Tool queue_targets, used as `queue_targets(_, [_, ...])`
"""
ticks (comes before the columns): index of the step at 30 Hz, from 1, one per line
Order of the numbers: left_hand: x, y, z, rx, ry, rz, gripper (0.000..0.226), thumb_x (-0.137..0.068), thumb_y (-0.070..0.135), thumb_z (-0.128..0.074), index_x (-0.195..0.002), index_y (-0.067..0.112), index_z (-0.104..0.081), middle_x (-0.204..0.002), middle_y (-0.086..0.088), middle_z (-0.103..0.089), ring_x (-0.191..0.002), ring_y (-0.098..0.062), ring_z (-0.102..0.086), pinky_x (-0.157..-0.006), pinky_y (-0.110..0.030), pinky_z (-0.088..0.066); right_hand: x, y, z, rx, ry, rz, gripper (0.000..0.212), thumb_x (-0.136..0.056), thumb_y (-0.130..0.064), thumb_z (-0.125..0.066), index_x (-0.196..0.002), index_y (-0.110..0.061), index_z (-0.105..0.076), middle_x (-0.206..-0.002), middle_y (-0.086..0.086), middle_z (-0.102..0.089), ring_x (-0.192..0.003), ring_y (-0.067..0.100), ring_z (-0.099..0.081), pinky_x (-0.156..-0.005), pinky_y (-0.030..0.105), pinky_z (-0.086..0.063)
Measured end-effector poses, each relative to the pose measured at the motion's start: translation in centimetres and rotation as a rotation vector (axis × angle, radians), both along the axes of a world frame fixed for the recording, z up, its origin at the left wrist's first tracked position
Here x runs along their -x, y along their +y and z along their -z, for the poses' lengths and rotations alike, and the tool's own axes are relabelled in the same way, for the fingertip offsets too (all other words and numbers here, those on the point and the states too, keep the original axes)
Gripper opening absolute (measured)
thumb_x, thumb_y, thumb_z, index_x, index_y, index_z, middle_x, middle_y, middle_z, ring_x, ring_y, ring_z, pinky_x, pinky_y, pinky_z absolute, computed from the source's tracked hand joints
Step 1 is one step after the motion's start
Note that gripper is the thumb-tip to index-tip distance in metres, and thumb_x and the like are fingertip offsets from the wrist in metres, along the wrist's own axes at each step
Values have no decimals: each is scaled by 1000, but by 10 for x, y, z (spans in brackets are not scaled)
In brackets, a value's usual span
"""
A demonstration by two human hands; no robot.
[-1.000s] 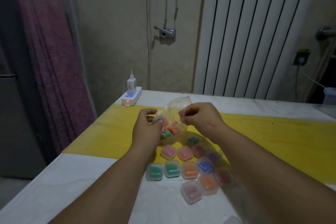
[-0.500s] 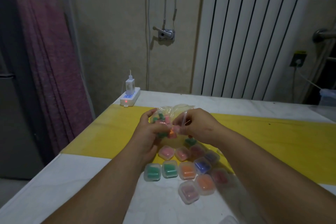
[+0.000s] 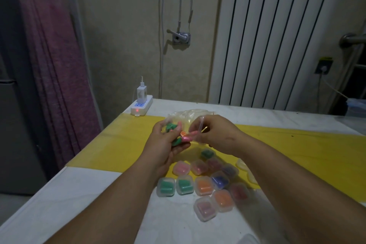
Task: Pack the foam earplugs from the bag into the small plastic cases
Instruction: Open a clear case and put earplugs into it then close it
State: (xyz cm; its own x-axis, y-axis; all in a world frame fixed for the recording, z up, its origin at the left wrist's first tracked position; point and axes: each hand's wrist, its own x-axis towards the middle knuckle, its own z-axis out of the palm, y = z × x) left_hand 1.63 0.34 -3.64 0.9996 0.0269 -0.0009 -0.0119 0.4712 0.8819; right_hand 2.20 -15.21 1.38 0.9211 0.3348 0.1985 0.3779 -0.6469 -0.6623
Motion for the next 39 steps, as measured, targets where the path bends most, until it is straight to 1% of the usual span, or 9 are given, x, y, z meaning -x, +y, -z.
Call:
queue_targets(4, [1,1,-1,16,-1,6,42,-94,6,-58,-132,18,-45,-121,-15,-62,-101,-32,-69,-71,-35,-61,1,1,4,26,-32,-10,16,-78,-36,-79,-78,-25,-68,-80,-8,-65,-73,5,-58,-64,16,-46])
queue_targets(10, [-1,-1,1,-16,-12,-33,45,-95,0,-54,-134,18,-42,-120,-15,-60,-96,-30,-69,-67,-33,-61,2,4,6,80,-67,-33,10,-84,-28,-75,-79,-34,-69,-83,-17,-64,-79,0,-59,-71,19,-47])
queue_targets(15, [0,0,0,111,-19,36,55,-85,-17,-52,-129,15,-46,-122,-19,-56,-98,-33,-67,-80,-37,-60,1,6,2,158,-114,44,12,-91,-20,-63,-94,-27,-73,-94,-10,-63,-88,9,-59,-78,24,-46])
queue_targets(19, [0,-1,2,28,-65,12,65,-79,-26,-51,-126,16,-45,-119,-20,-57,-97,-32,-66,-75,-34,-61,1,7,1,137,-29,35,26,-91,-14,-63,-73,-32,-58,-85,-7,-61,-81,12,-56,-66,22,-44])
queue_targets(23, [-3,1,3,14,-70,-22,67,-77,-27,-52,-128,17,-46,-119,-20,-55,-102,-33,-64,-69,-32,-60,3,5,0,20,25,26,29,-92,-9,-61,-73,-31,-65,-83,-6,-62,-78,11,-55,-68,24,-44])
queue_targets(28, [-4,1,6,-1,-72,-25,70,-75,-24,-59,-130,17,-46,-121,-20,-56,-107,-35,-63,-74,-34,-60,6,8,1,1,-18,7,4,-90,-23,-69,-87,-23,-71,-81,-13,-60,-77,5,-55,-71,22,-46])
queue_targets(34, [-1,2,6,-70,-83,-13,72,-74,-17,-69,-131,21,-46,-121,-13,-60,-108,-30,-64,-88,-42,-57,3,9,6,33,-30,33,13,-93,-20,-65,-102,-17,-73,-81,-21,-56,-74,-4,-52,-65,8,-39])
queue_targets(37, [0,1,4,-28,-85,-16,69,-77,-19,-64,-132,19,-45,-121,-14,-58,-109,-29,-63,-83,-37,-59,2,10,6,-34,27,50,6,-91,-12,-64,-92,-14,-70,-80,-12,-59,-77,7,-54,-68,17,-42])
queue_targets(39, [-1,1,4,1,-76,-26,66,-79,-20,-61,-132,17,-46,-122,-17,-56,-109,-32,-62,-79,-35,-60,2,9,5,-113,102,18,16,-90,-3,-61,-81,-15,-67,-81,-6,-62,-80,13,-56,-71,23,-44])
